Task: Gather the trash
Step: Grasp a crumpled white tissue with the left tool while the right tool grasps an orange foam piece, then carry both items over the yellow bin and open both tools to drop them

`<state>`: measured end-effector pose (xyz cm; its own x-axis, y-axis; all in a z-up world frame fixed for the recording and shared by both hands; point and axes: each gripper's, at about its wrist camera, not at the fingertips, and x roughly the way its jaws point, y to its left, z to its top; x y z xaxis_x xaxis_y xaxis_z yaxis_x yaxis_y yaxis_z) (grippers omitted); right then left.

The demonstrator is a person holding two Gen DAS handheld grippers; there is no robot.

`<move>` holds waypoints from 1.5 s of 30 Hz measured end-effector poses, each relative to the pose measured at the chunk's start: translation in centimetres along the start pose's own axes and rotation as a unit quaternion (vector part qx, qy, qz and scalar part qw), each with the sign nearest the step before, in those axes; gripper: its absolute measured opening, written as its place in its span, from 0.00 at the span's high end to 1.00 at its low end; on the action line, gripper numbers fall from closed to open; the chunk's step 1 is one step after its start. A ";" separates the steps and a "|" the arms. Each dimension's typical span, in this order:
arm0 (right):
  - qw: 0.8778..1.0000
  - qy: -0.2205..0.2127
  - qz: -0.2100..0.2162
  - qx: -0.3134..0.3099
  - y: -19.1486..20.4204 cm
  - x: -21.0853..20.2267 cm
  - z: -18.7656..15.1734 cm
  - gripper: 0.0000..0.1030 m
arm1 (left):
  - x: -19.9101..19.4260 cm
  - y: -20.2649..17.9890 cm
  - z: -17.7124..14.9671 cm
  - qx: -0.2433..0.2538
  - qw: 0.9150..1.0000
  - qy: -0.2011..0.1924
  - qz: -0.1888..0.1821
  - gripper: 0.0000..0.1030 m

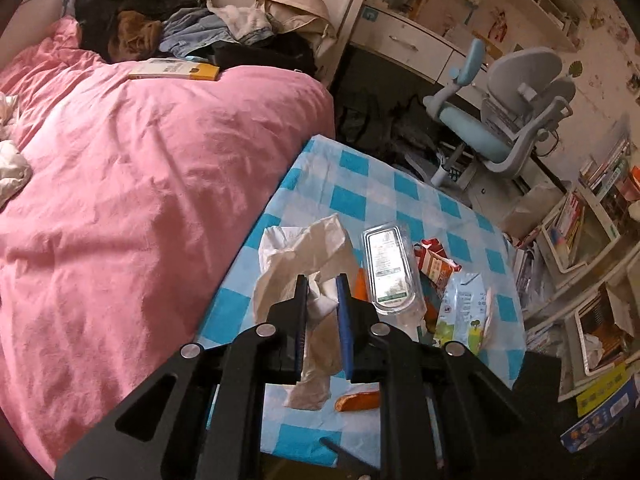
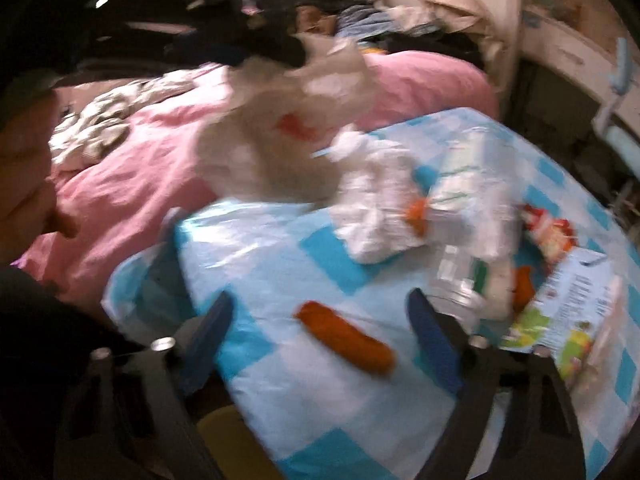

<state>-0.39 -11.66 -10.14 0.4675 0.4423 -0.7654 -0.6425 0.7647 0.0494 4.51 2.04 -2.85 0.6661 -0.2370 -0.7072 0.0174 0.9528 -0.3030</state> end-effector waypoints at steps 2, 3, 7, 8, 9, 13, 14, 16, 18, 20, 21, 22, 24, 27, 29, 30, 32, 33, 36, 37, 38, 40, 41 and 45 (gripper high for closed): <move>1.000 0.010 -0.011 -0.011 0.2 0.4 -0.1 0.25 | -0.1 -0.1 0.2 0.001 1.000 -0.002 -0.003 0.87; 1.000 0.016 -0.015 -0.011 0.1 0.6 -0.2 0.27 | 0.0 -0.2 0.2 0.003 1.000 -0.002 -0.004 0.87; 0.998 0.050 -0.025 0.000 -1.0 2.0 -0.8 0.36 | -0.1 -0.4 0.4 0.008 1.000 -0.003 -0.010 0.87; 0.999 0.050 -0.014 0.013 -1.4 2.0 -0.8 0.42 | -0.1 -0.5 0.5 0.009 1.000 -0.003 -0.010 0.87; 0.998 0.052 -0.001 0.021 -1.6 1.9 -0.8 0.55 | -0.1 -0.5 0.5 0.009 1.000 -0.002 -0.011 0.87; 0.997 0.047 0.013 0.054 -2.6 0.9 -1.0 0.80 | -0.3 -0.7 0.5 0.014 1.000 -0.003 -0.014 0.87; 0.997 0.041 0.021 0.063 -2.9 0.5 -1.1 0.80 | -0.3 -0.8 0.5 0.016 1.000 -0.004 -0.015 0.87; 0.996 0.031 0.032 0.075 -3.2 -0.6 -1.3 0.82 | -0.5 -1.0 0.3 0.020 1.000 -0.005 -0.017 0.87; 0.994 0.015 0.048 0.097 -4.0 -2.0 -1.7 0.82 | -0.7 -1.3 0.2 0.025 0.999 -0.008 -0.019 0.87; 0.991 -0.003 0.068 0.119 -4.3 -3.3 -2.3 0.83 | -0.9 -1.5 -0.1 0.029 0.999 -0.010 -0.019 0.87; 0.988 -0.012 0.082 0.134 -4.5 -3.9 -2.5 0.83 | -0.9 -1.6 -0.2 0.030 0.999 -0.009 -0.020 0.87; 0.985 -0.020 0.093 0.144 -4.7 -4.4 -2.7 0.83 | -1.0 -1.7 -0.4 0.032 0.999 -0.009 -0.021 0.87; 0.979 -0.034 0.115 0.164 -4.8 -5.5 -3.3 0.84 | -1.1 -2.0 -0.7 0.037 0.999 -0.010 -0.021 0.87; 0.970 -0.051 0.141 0.191 -4.8 -6.9 -3.9 0.84 | -1.4 -2.3 -1.3 0.043 0.999 -0.010 -0.026 0.87; 0.966 -0.059 0.149 0.204 -4.7 -7.7 -4.5 0.84 | -1.7 -2.5 -1.8 0.049 0.998 -0.011 -0.027 0.87; 0.963 -0.064 0.154 0.211 -4.5 -8.0 -5.0 0.84 | -2.0 -2.6 -2.1 0.051 0.998 -0.011 -0.029 0.87; 0.960 -0.070 0.157 0.219 -4.1 -8.4 -5.7 0.84 | -2.5 -2.6 -2.6 0.053 0.998 -0.012 -0.033 0.87; 0.959 -0.074 0.159 0.222 -3.7 -8.7 -6.0 0.84 | -2.8 -2.6 -3.0 0.054 0.998 -0.013 -0.033 0.87; 0.956 -0.080 0.166 0.228 -3.0 -9.4 -6.8 0.84 | -3.5 -2.2 -4.0 0.053 0.998 -0.011 -0.037 0.87; 0.956 -0.080 0.167 0.229 -2.6 -9.6 -7.1 0.84 | -3.8 -2.1 -4.4 0.052 0.998 -0.010 -0.038 0.87; 0.956 -0.079 0.167 0.228 -2.2 -9.8 -7.4 0.84 | -4.1 -2.0 -5.0 0.053 0.998 -0.008 -0.041 0.87; 0.956 -0.074 0.168 0.227 -1.6 -10.0 -8.1 0.84 | -4.7 -2.1 -6.2 0.058 0.997 -0.002 -0.046 0.87; 0.957 -0.068 0.169 0.226 -1.1 -10.0 -8.5 0.84 | -4.9 -2.2 -6.6 0.062 0.997 0.000 -0.047 0.87; 0.964 -0.032 0.153 0.215 0.8 -9.6 -10.0 0.83 | -5.5 -3.1 -9.5 0.089 0.995 0.016 -0.049 0.87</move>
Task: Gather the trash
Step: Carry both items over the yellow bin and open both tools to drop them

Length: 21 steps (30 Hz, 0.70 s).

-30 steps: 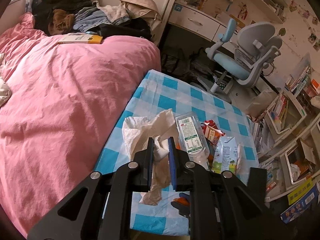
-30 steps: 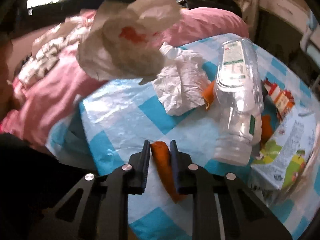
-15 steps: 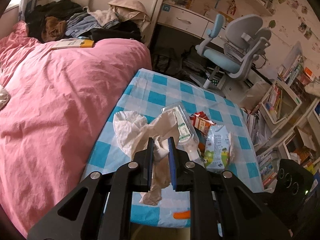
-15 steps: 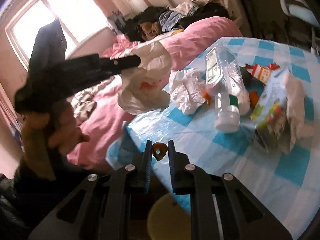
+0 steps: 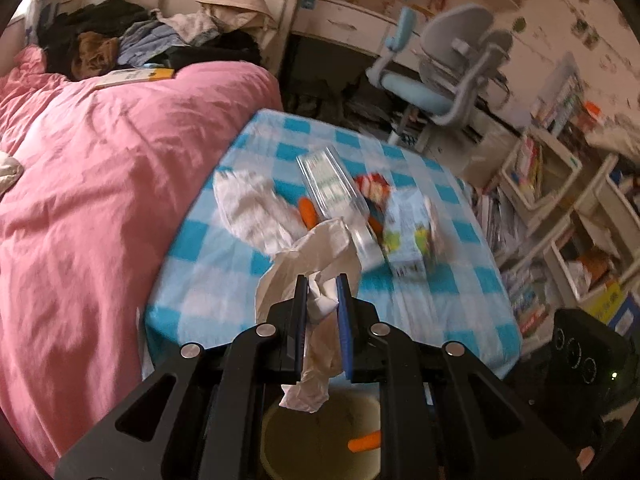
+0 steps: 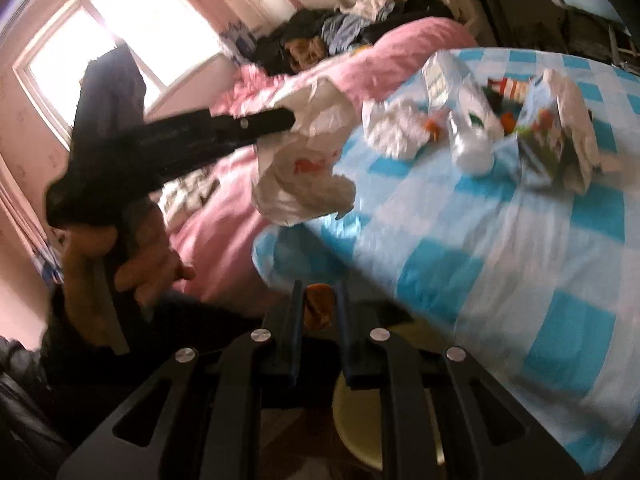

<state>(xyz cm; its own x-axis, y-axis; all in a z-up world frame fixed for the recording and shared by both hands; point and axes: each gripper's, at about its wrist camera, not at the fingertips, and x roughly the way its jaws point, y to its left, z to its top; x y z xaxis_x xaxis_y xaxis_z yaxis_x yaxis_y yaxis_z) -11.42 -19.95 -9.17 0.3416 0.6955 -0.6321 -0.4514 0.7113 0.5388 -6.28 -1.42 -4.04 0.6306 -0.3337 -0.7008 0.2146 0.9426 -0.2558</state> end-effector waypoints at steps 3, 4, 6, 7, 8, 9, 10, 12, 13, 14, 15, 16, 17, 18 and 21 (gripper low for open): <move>0.999 0.008 -0.030 0.006 0.0 -0.1 -1.2 0.66 | -0.2 -0.7 -1.6 0.012 1.000 0.011 -0.004 0.87; 0.999 0.005 -0.037 0.006 0.0 -0.3 -1.3 0.56 | -0.3 -1.0 -2.4 0.016 1.000 0.018 -0.004 0.87; 0.999 -0.003 -0.053 0.003 0.1 -1.0 -1.7 0.52 | -0.2 -1.4 -3.3 0.018 0.999 0.027 -0.007 0.87; 0.998 -0.007 -0.063 0.001 0.1 -1.4 -1.8 0.51 | -0.2 -1.6 -4.0 0.019 0.999 0.035 -0.011 0.87; 0.997 -0.011 -0.070 0.000 0.0 -1.6 -1.8 0.50 | -0.3 -1.8 -4.6 0.022 0.999 0.041 -0.013 0.87; 0.997 -0.015 -0.079 0.000 0.0 -1.9 -1.9 0.48 | -0.3 -2.1 -5.4 0.026 0.998 0.048 -0.014 0.87; 0.996 -0.018 -0.083 0.001 -0.1 -2.1 -2.0 0.48 | -0.3 -2.4 -6.1 0.030 0.998 0.054 -0.014 0.87; 0.995 -0.029 -0.094 0.007 -0.4 -2.5 -2.0 0.47 | -0.2 -2.9 -7.0 0.038 0.997 0.067 -0.018 0.87; 0.994 -0.034 -0.099 0.009 -0.6 -2.7 -2.1 0.45 | -0.1 -3.2 -7.7 0.046 0.996 0.078 -0.022 0.87; 0.993 -0.041 -0.107 0.011 -0.9 -3.0 -2.1 0.44 | -0.1 -3.5 -8.3 0.052 0.995 0.086 -0.021 0.87; 0.992 -0.048 -0.113 0.015 -1.1 -3.4 -2.1 0.43 | -0.1 -3.8 -8.8 0.057 0.994 0.091 -0.017 0.86; 0.991 -0.054 -0.118 0.019 -1.2 -3.7 -2.1 0.43 | -0.1 -3.9 -9.1 0.058 0.994 0.093 -0.016 0.85; 0.991 -0.059 -0.120 0.022 -1.3 -3.8 -2.1 0.42 | -0.2 -4.0 -9.3 0.059 0.994 0.094 -0.015 0.83; 0.990 -0.066 -0.123 0.028 -1.6 -4.2 -2.2 0.42 | -0.3 -4.0 -9.3 0.059 0.994 0.093 -0.013 0.75; 0.987 -0.081 -0.130 0.041 -1.9 -4.9 -2.3 0.40 | -1.1 -3.9 -9.2 0.054 0.997 0.063 0.004 0.50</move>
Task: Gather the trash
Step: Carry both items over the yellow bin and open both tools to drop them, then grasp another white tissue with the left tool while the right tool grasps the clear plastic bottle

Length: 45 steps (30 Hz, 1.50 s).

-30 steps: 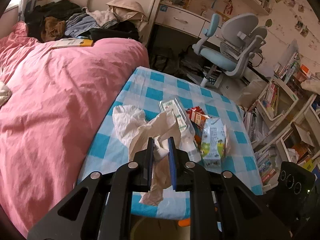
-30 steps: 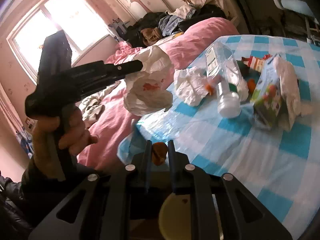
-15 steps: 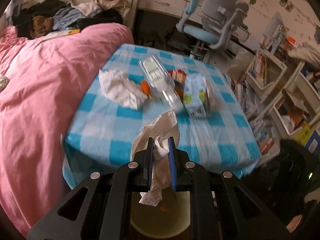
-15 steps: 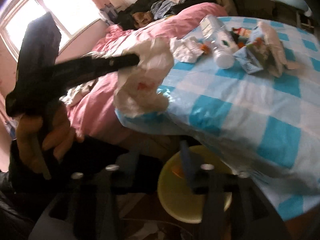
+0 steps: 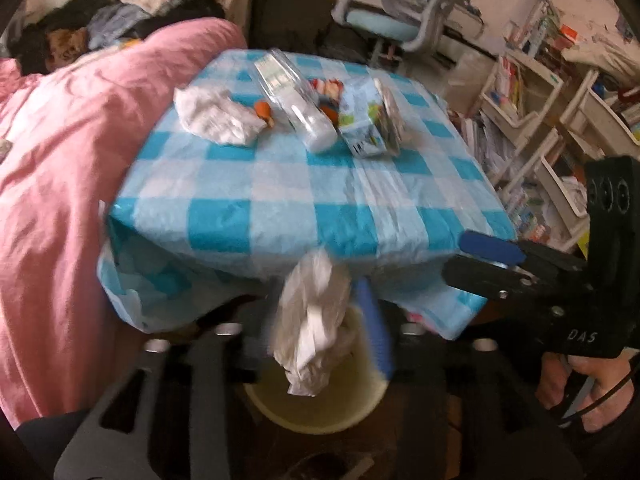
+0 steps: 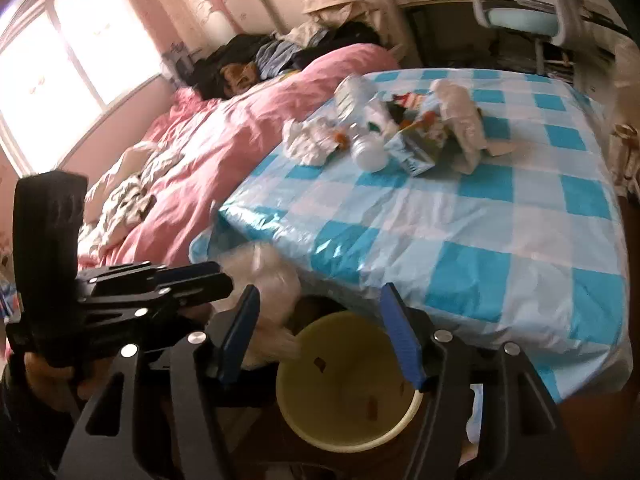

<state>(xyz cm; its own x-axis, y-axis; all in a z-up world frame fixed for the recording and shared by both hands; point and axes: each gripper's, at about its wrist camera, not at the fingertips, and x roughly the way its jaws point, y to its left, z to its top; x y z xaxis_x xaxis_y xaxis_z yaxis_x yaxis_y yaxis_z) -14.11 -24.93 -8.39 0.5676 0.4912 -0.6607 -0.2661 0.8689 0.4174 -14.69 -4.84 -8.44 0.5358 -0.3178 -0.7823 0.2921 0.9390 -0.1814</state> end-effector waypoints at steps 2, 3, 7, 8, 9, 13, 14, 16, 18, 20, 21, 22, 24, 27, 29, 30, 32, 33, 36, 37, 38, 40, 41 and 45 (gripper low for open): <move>1.000 -0.007 -0.002 0.005 -0.1 -0.3 0.0 0.40 | -0.3 0.2 0.4 -0.004 1.000 -0.013 0.006 0.43; 1.000 -0.011 -0.004 0.008 -0.3 -0.4 0.0 0.39 | -0.4 0.3 0.5 -0.007 1.000 -0.018 0.007 0.40; 1.000 -0.020 -0.007 0.015 -0.7 -0.4 0.1 0.38 | -0.4 0.4 1.0 -0.012 1.000 -0.026 0.007 0.34; 1.000 -0.022 -0.007 0.015 -0.7 -0.5 0.1 0.38 | -0.4 0.4 1.1 -0.013 0.999 -0.030 0.008 0.33; 1.000 -0.024 -0.007 0.015 -0.7 -0.5 0.1 0.38 | -0.5 0.5 1.2 -0.016 0.999 -0.034 0.006 0.33; 0.999 -0.030 -0.012 0.015 -0.8 -0.7 0.1 0.37 | -0.6 0.8 1.9 -0.026 0.998 -0.050 0.010 0.30; 0.999 -0.033 -0.014 0.015 -0.8 -0.8 0.2 0.37 | -0.6 0.9 2.1 -0.027 0.998 -0.055 0.013 0.30; 0.999 -0.042 -0.018 0.014 -0.8 -1.1 0.6 0.37 | -0.7 1.2 2.8 -0.032 0.997 -0.067 0.022 0.27; 0.999 -0.048 -0.018 0.015 -0.9 -1.2 1.2 0.37 | -0.7 1.8 3.8 -0.044 0.995 -0.077 0.034 0.25; 0.998 -0.051 -0.016 0.017 -1.1 -1.2 2.0 0.37 | -0.4 2.5 4.8 -0.056 0.994 -0.078 0.048 0.25; 0.999 -0.049 -0.018 0.014 -1.2 -1.0 2.5 0.37 | -0.1 3.0 5.4 -0.064 0.994 -0.076 0.053 0.25; 0.999 -0.047 -0.020 0.011 -1.3 -0.9 2.9 0.37 | 0.4 3.8 6.2 -0.080 0.992 -0.074 0.061 0.25; 0.999 -0.043 -0.027 0.001 -1.7 -0.6 4.1 0.37 | 1.1 5.0 7.3 -0.101 0.990 -0.072 0.065 0.25; 0.998 -0.042 -0.039 -0.007 -2.3 -0.2 5.7 0.37 | 2.9 7.0 9.4 -0.133 0.987 -0.062 0.071 0.25; 0.998 -0.041 -0.048 -0.012 -2.8 0.3 6.6 0.37 | 3.9 7.8 10.7 -0.143 0.985 -0.056 0.078 0.25; 0.998 -0.040 -0.053 -0.015 -3.1 0.6 7.2 0.37 | 4.6 8.2 11.4 -0.148 0.984 -0.051 0.081 0.25; 0.997 -0.040 -0.057 -0.015 -3.7 1.2 8.0 0.37 | 5.9 8.5 12.5 -0.142 0.984 -0.042 0.094 0.25; 0.997 -0.041 -0.057 -0.012 -4.0 1.5 8.3 0.37 | 6.5 8.7 13.1 -0.138 0.985 -0.036 0.101 0.25; 0.997 -0.045 -0.057 0.007 -5.3 2.4 9.3 0.37 | 8.9 9.5 15.2 -0.124 0.984 -0.018 0.126 0.25; 0.997 -0.045 -0.058 0.008 -5.5 2.6 9.4 0.37 | 9.4 9.8 15.5 -0.122 0.984 -0.015 0.132 0.25; 0.997 -0.045 -0.059 0.008 -5.6 2.9 9.7 0.37 | 10.0 10.2 16.0 -0.122 0.983 -0.011 0.140 0.25; 0.997 -0.043 -0.059 0.007 -5.8 3.4 10.2 0.35 | 11.4 10.9 17.0 -0.125 0.982 -0.002 0.144 0.24; 0.997 -0.043 -0.060 0.006 -5.9 3.7 10.4 0.34 | 12.0 11.1 17.3 -0.125 0.981 0.002 0.145 0.24; 0.997 -0.040 -0.065 0.004 -6.4 5.0 11.4 0.32 | 15.1 11.1 18.4 -0.101 0.981 0.033 0.162 0.24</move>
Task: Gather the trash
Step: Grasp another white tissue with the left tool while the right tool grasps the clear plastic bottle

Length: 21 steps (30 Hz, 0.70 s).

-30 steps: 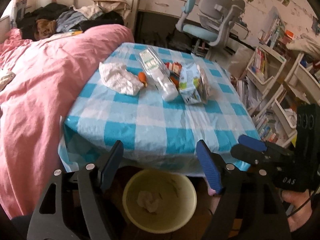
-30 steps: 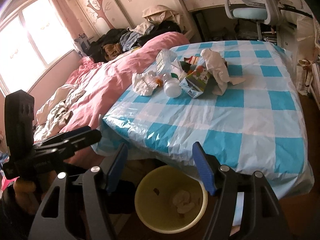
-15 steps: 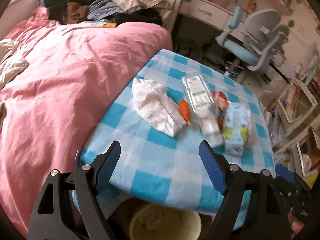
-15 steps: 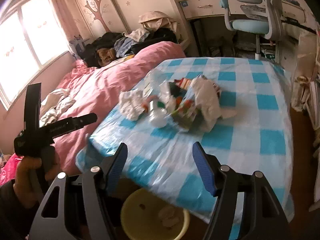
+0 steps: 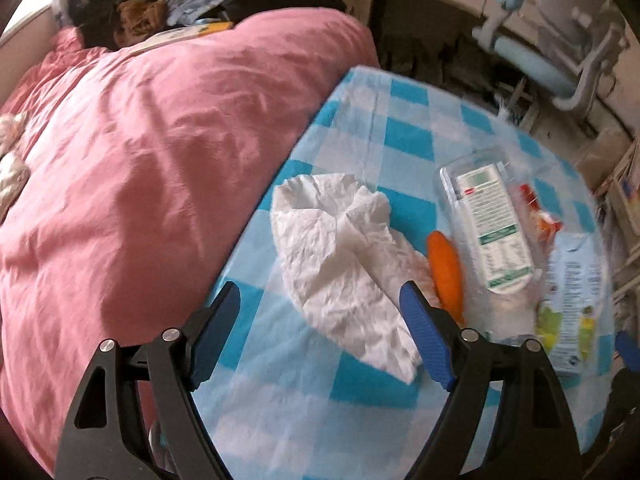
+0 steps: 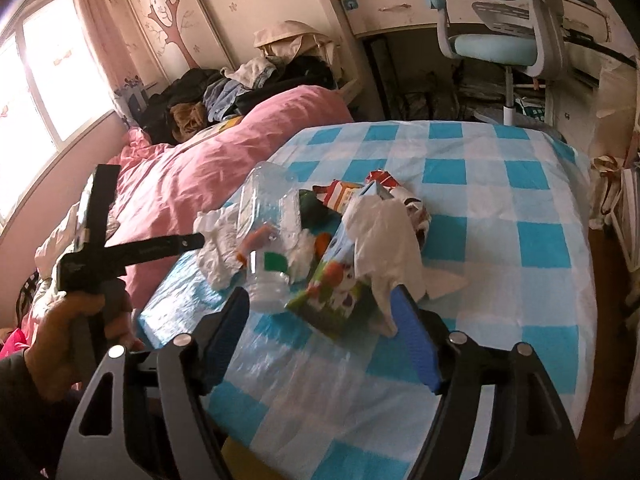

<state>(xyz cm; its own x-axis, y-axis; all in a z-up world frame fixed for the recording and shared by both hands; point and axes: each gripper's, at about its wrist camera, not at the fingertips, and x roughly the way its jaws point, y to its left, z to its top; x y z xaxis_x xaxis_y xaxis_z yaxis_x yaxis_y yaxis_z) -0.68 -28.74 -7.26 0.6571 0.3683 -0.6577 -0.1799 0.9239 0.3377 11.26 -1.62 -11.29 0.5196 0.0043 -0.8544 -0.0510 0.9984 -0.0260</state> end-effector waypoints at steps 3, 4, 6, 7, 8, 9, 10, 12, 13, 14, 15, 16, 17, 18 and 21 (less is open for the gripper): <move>1.000 0.001 -0.006 0.004 -0.6 1.2 0.9 0.32 | 1.0 -0.9 0.5 0.028 0.999 0.004 0.016 0.24; 1.000 0.001 -0.005 0.008 -0.8 1.6 1.1 0.32 | 1.2 -1.1 0.7 0.031 0.999 0.001 0.015 0.24; 1.000 0.000 -0.006 0.018 -1.2 2.1 1.4 0.32 | 1.4 -1.0 1.1 0.027 1.000 -0.002 0.010 0.24; 1.000 -0.001 -0.007 0.029 -1.6 2.4 1.6 0.32 | 1.4 -1.0 1.3 0.024 1.000 -0.003 0.006 0.30; 0.999 -0.002 -0.006 0.036 -1.9 2.5 1.6 0.32 | 1.5 -0.8 1.5 0.019 1.000 -0.003 0.001 0.34; 0.999 -0.005 -0.010 0.043 -2.1 2.5 1.7 0.32 | 1.6 -0.6 1.6 0.014 1.000 -0.001 -0.006 0.43; 0.999 -0.011 -0.012 0.043 -2.0 2.5 1.8 0.32 | 1.7 -0.4 1.9 0.004 1.000 0.002 -0.019 0.55; 0.999 -0.016 -0.013 0.029 -1.5 2.3 2.1 0.32 | 1.8 -0.1 2.2 -0.010 0.999 0.011 -0.045 0.77; 0.999 -0.022 -0.013 0.021 -1.1 2.1 2.2 0.32 | 1.7 -0.1 2.4 -0.016 0.998 0.014 -0.053 0.87; 1.000 -0.024 -0.006 0.015 -0.7 2.0 2.3 0.32 | 1.4 0.1 2.6 -0.021 0.998 0.011 -0.054 0.90; 1.000 -0.025 0.005 0.011 -0.3 2.0 2.3 0.32 | 1.0 0.3 2.9 -0.027 0.998 0.005 -0.059 0.92; 1.000 -0.027 0.014 0.007 0.0 2.0 2.4 0.32 | 0.5 0.5 3.1 -0.035 0.997 -0.001 -0.066 0.93; 0.999 -0.029 0.027 -0.006 0.7 2.1 2.5 0.32 | -0.3 1.0 3.4 -0.048 0.996 -0.012 -0.077 0.93; 0.999 -0.029 0.040 -0.023 1.6 2.3 2.6 0.32 | -0.9 1.3 3.6 -0.056 0.995 -0.020 -0.083 0.95; 0.997 -0.004 0.053 -0.058 3.5 3.9 2.7 0.32 | -3.1 2.3 4.1 -0.077 0.990 -0.054 -0.100 0.96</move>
<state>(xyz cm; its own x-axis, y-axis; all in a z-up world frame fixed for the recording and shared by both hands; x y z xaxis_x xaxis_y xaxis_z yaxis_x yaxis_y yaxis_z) 3.25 -24.32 -6.85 0.6360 0.4645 -0.6163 -0.3317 0.8856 0.3252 13.02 0.91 -6.56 0.6199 -0.1789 -0.7641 -0.0633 0.9591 -0.2759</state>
